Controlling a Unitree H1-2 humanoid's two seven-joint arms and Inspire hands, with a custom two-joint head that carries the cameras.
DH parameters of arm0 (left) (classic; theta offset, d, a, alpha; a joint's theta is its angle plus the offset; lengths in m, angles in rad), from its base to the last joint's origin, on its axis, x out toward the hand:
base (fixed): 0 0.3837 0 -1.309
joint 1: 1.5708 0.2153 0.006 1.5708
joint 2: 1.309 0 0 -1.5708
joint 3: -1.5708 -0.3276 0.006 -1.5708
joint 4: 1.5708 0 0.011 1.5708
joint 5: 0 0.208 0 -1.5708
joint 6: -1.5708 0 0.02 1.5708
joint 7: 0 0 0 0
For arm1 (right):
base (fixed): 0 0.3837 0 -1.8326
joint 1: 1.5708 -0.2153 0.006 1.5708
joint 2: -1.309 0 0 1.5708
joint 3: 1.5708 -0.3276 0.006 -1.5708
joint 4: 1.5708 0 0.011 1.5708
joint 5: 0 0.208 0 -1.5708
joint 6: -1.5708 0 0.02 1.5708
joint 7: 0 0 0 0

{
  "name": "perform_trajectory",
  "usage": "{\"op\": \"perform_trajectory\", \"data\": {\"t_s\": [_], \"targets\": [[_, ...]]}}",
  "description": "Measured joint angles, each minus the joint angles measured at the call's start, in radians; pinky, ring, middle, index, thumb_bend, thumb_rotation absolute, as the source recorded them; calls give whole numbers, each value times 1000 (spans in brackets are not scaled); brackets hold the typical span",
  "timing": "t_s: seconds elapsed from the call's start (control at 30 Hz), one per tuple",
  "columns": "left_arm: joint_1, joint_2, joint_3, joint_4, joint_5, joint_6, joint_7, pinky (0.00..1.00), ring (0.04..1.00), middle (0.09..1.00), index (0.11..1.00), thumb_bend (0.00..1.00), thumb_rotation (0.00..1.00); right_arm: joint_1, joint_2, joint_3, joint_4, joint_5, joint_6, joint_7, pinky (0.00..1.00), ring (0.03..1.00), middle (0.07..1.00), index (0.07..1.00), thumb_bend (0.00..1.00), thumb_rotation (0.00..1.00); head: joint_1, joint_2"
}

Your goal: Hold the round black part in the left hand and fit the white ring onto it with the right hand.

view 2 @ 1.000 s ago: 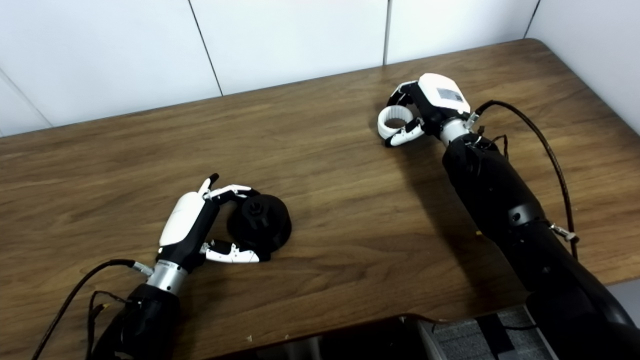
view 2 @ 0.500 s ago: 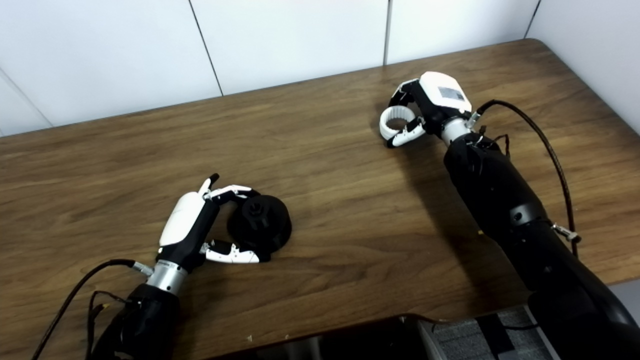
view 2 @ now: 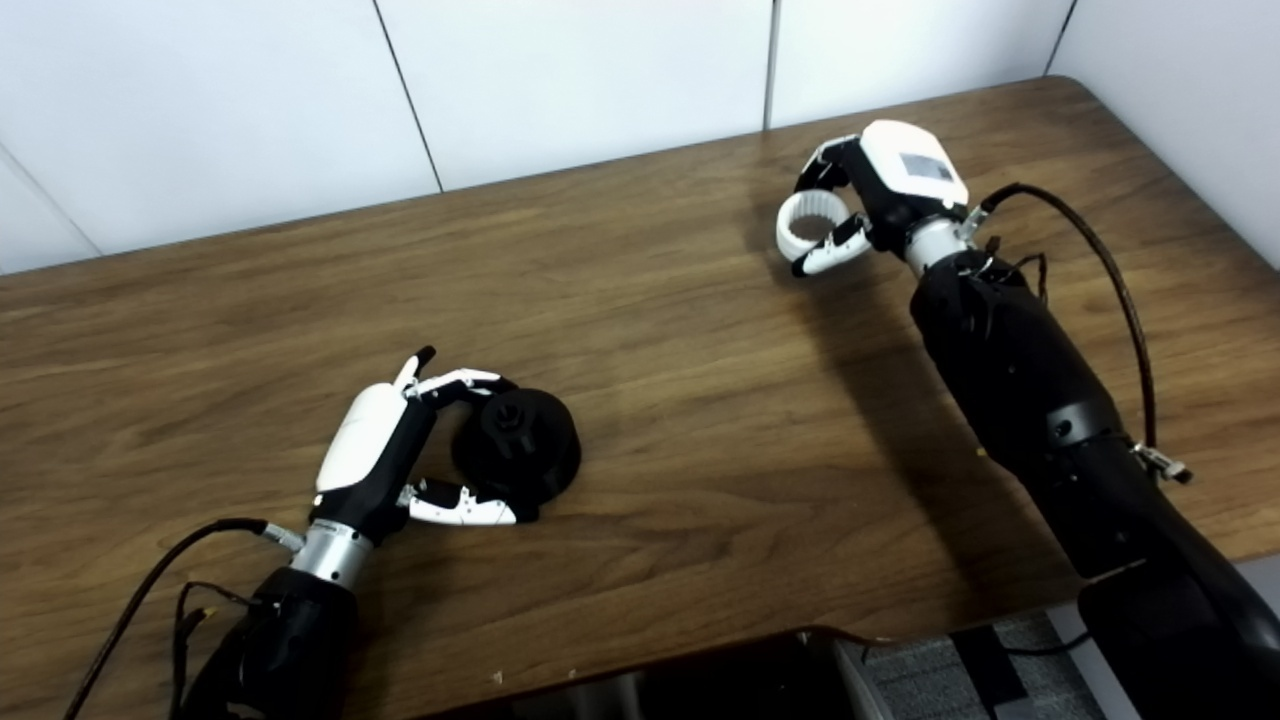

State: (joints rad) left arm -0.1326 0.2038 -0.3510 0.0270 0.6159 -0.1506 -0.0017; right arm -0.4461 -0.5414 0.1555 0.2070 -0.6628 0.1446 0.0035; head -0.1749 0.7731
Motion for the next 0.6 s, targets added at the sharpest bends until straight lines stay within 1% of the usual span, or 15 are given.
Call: {"op": "perform_trajectory", "data": {"t_s": [0.13,0.37,0.5,0.6], "targets": [[0,-1,0,0,2,0,0,1000,722,624,658,994,286,-1,-1,-5,-30,1,-1,4,907,659,550,493,521,142,2,0],[0,-2,0,0,4,0,0,1000,718,621,654,1000,291,-3,-5,-19,-49,7,0,33,934,660,549,493,521,142,2,5],[0,-2,1,0,4,0,0,1000,720,618,654,999,292,-11,-9,-20,-68,3,-1,37,901,649,540,492,523,142,2,5],[0,-2,1,0,4,-1,0,1000,718,624,660,994,288,-13,-18,-25,-100,2,0,46,895,661,546,492,523,142,5,6]]}}
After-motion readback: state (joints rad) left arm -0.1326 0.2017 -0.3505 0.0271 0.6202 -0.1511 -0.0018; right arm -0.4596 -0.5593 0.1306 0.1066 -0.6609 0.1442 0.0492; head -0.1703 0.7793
